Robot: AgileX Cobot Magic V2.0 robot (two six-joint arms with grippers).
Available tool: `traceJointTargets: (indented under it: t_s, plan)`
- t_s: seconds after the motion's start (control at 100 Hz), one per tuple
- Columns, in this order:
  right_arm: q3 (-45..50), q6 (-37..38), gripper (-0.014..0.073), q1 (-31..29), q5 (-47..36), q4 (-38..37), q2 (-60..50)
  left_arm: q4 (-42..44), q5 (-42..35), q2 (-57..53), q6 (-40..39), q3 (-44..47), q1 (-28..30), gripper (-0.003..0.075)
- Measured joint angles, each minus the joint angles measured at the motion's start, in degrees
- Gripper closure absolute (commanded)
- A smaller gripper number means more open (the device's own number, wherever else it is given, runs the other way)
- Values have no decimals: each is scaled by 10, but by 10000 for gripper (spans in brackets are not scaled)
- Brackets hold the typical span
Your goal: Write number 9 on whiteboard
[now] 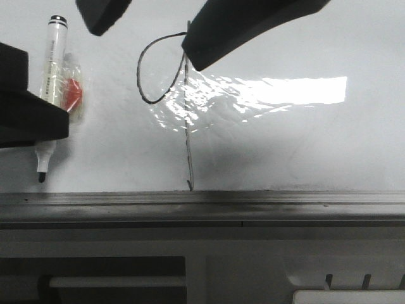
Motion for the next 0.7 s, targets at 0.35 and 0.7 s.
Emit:
traceJointTargets:
  t_s: [0.35, 0.7]
  plan:
    - [0, 0, 166, 0, 19, 2, 0, -13, -4, 21, 0, -2, 0, 740]
    - [0, 0, 183, 0, 28, 2, 0, -13, -6, 22, 0, -3, 0, 550]
